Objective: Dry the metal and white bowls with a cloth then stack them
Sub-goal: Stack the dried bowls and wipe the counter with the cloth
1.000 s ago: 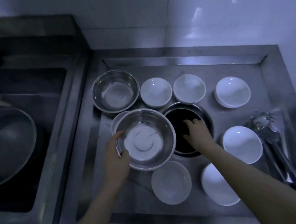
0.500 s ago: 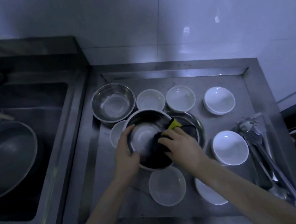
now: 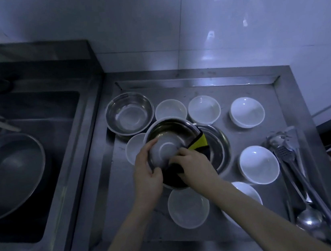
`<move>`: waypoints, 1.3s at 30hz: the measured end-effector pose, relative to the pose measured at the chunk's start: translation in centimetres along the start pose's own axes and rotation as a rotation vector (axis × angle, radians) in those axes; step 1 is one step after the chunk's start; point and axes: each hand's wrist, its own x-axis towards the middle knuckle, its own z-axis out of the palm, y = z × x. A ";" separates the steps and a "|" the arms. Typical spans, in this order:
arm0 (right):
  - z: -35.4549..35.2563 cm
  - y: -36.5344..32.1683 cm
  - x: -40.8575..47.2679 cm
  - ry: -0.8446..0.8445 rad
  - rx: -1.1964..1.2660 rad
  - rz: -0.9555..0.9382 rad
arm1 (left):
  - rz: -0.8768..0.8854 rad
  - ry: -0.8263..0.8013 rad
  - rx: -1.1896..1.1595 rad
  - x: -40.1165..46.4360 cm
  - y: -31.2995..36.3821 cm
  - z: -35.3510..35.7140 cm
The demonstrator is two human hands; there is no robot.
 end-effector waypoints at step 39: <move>3.8 -2.4 21.5 0.367 0.354 0.668 | -0.274 0.003 0.197 21.9 -6.1 -12.5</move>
